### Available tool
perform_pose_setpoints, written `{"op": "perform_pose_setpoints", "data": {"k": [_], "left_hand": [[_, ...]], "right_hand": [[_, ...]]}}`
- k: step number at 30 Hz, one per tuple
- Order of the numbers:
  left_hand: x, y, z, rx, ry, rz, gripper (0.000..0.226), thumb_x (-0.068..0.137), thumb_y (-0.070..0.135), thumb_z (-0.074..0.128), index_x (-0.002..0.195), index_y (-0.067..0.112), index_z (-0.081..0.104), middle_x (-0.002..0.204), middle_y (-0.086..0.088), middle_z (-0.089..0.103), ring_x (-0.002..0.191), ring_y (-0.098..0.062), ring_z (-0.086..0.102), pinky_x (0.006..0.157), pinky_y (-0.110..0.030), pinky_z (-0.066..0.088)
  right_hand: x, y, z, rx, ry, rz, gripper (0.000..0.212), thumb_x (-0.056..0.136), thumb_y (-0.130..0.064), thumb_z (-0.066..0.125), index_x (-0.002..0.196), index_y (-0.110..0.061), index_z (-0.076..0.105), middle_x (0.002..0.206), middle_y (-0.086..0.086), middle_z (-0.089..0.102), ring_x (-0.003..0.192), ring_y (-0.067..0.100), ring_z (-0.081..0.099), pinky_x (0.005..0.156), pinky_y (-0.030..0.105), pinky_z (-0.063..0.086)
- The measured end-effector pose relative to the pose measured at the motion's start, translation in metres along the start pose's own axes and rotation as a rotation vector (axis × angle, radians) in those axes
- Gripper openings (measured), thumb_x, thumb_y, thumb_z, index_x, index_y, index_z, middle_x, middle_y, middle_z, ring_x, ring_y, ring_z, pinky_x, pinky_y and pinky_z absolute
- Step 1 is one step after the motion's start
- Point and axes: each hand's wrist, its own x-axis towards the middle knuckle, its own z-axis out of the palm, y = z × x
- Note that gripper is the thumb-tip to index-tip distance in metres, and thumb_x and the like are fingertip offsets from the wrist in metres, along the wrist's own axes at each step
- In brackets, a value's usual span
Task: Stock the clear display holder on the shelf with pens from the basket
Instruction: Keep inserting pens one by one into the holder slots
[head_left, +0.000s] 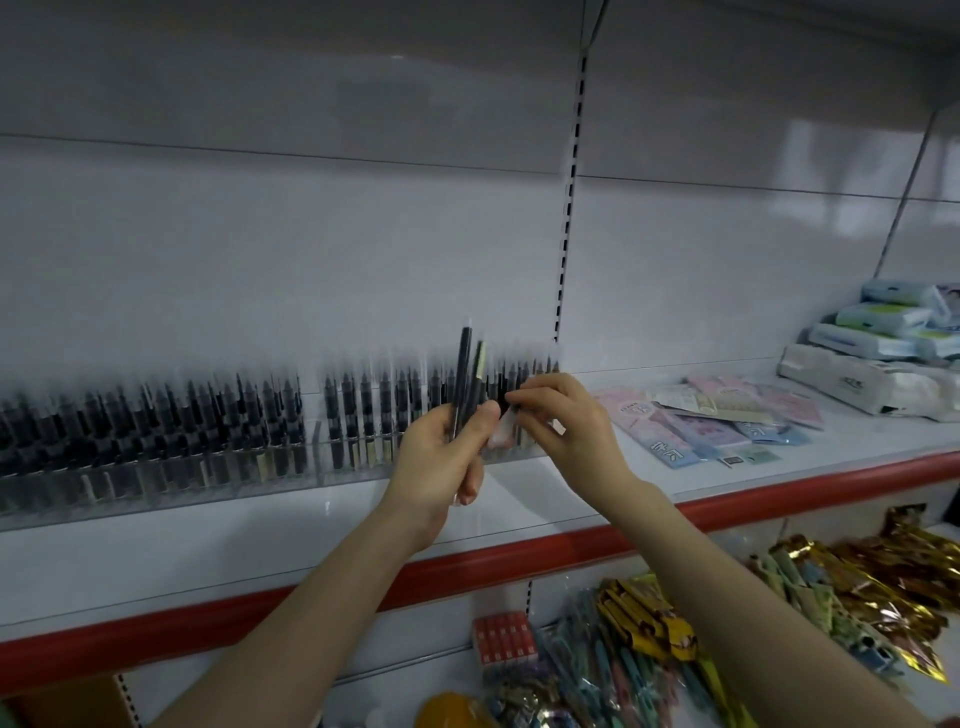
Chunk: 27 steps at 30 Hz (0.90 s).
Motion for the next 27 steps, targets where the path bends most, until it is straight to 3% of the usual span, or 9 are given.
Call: {"op": "perform_pose_setpoints", "data": {"k": [3,6,11,16,19,23,27], "left_hand": [[0.002,-0.003,0.000,-0.010,0.015,-0.023,0.032,0.093,0.032,0.048,0.086,0.002,0.052,0.057,-0.001,0.054,0.032,-0.010,0.033,0.035,-0.019,0.026],[0.005,-0.010,0.000,-0.042,0.008,-0.061,0.028,0.098,0.027,0.041,0.094,0.002,0.053,0.065,-0.005,0.050,0.035,-0.010,0.034,0.035,-0.020,0.027],[0.013,-0.021,0.003,0.019,-0.003,-0.011,0.018,0.096,0.015,0.046,0.086,0.003,0.054,0.069,-0.006,0.056,0.049,-0.008,0.056,0.048,-0.019,0.047],[0.020,-0.024,0.003,-0.058,-0.032,-0.055,0.007,0.093,0.004,0.049,0.096,0.009,0.053,0.083,-0.005,0.069,0.072,-0.016,0.071,0.064,-0.029,0.058],[0.023,-0.023,0.001,-0.046,-0.040,-0.033,0.014,0.090,0.000,0.053,0.102,0.008,0.052,0.088,-0.008,0.068,0.080,-0.019,0.071,0.067,-0.035,0.059],[0.026,-0.024,0.000,-0.030,-0.047,-0.028,0.035,0.087,0.000,0.057,0.120,0.007,0.048,0.096,-0.014,0.066,0.083,-0.021,0.071,0.066,-0.039,0.059],[0.027,-0.026,0.001,-0.041,-0.046,-0.044,0.042,0.087,-0.001,0.058,0.125,0.011,0.045,0.095,-0.012,0.066,0.081,-0.018,0.071,0.065,-0.038,0.060]], "right_hand": [[0.000,0.009,-0.006,0.032,0.072,0.146,0.016,0.086,-0.012,0.063,0.099,-0.005,0.069,0.092,0.001,0.058,0.074,0.002,0.052,0.071,0.003,0.041],[0.006,0.019,-0.016,0.080,0.162,0.343,0.015,0.089,-0.009,0.060,0.102,-0.004,0.065,0.094,0.004,0.062,0.077,0.004,0.056,0.070,0.005,0.045],[0.024,0.049,-0.031,0.157,0.322,0.563,0.010,0.094,-0.016,0.048,0.096,-0.017,0.058,0.098,0.011,0.064,0.092,0.026,0.059,0.087,0.044,0.052],[0.046,0.073,-0.030,0.117,0.210,0.670,0.022,0.096,-0.016,0.044,0.107,-0.004,0.059,0.099,0.015,0.064,0.089,0.031,0.059,0.086,0.050,0.049],[0.057,0.084,-0.027,0.106,0.144,0.681,0.020,0.095,-0.011,0.046,0.107,-0.001,0.058,0.103,0.016,0.065,0.093,0.032,0.062,0.088,0.048,0.050],[0.064,0.089,-0.024,0.077,0.071,0.664,0.020,0.094,-0.008,0.048,0.110,0.002,0.055,0.102,0.018,0.065,0.081,0.024,0.062,0.084,0.040,0.052],[0.065,0.091,-0.024,0.029,-0.063,0.641,0.019,0.093,-0.008,0.050,0.106,0.003,0.058,0.099,0.020,0.067,0.085,0.028,0.065,0.086,0.044,0.052]]}}
